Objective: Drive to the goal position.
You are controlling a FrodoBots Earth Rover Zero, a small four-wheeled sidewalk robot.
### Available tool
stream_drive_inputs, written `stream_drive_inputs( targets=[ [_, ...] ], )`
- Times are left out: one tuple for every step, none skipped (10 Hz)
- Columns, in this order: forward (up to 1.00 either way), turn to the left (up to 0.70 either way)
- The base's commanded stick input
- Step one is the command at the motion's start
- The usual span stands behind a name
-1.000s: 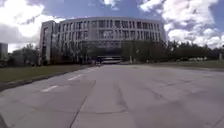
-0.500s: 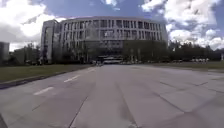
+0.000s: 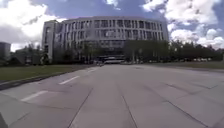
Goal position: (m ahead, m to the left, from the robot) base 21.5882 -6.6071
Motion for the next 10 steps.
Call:
stream_drive_inputs(
  targets=[
    [0.70,0.00],
    [0.70,0.00],
    [0.70,0.00],
    [0.70,0.00],
    [0.70,0.00],
    [0.70,0.00],
    [0.70,0.00],
    [0.70,0.00],
    [0.70,0.00],
    [0.70,0.00]
  ],
)
